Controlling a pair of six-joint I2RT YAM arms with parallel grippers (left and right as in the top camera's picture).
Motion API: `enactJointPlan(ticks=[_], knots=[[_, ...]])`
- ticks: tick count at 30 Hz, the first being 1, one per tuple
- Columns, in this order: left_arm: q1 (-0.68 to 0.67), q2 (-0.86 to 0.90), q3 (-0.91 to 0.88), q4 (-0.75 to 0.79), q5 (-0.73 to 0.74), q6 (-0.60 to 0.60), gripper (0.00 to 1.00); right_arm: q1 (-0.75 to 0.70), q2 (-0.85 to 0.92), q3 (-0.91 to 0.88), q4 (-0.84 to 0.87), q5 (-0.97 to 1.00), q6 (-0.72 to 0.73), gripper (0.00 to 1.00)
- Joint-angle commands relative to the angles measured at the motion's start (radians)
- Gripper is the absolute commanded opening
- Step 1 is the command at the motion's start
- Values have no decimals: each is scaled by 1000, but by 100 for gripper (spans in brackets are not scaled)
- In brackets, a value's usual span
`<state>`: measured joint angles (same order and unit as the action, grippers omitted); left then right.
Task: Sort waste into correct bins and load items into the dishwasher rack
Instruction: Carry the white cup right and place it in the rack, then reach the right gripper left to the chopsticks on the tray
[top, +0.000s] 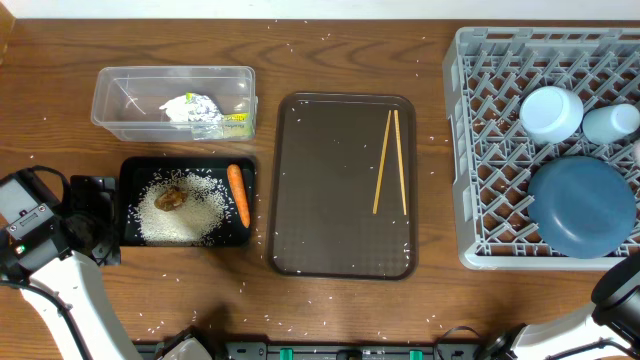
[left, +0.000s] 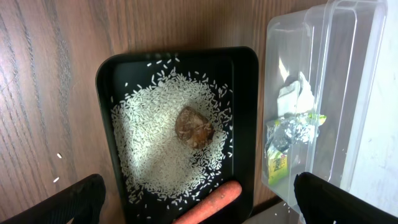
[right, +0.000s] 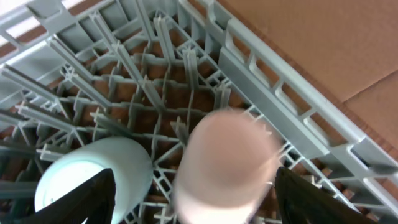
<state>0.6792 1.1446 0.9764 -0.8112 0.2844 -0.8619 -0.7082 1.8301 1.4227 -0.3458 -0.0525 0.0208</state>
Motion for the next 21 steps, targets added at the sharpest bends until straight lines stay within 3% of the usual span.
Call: enactJointPlan(ticks=[1,9,15,18,21], knots=[[3,-2,2,-4,-9,16,98,-18,-8,4,-16,-5,-8,76],[3,-2,2,-4,-9,16,98,3,-81,4,-60,-58,15,72],[3,-2,2,-3,-9,16,98,56,-190,4,-28,-402,257,59],[3,-2,2,-4,-9,16,98,130,-213,4,13,-581,316,61],[3,-2,2,-3,-9,16,98,235,-216,4,-17,-626,315,75]])
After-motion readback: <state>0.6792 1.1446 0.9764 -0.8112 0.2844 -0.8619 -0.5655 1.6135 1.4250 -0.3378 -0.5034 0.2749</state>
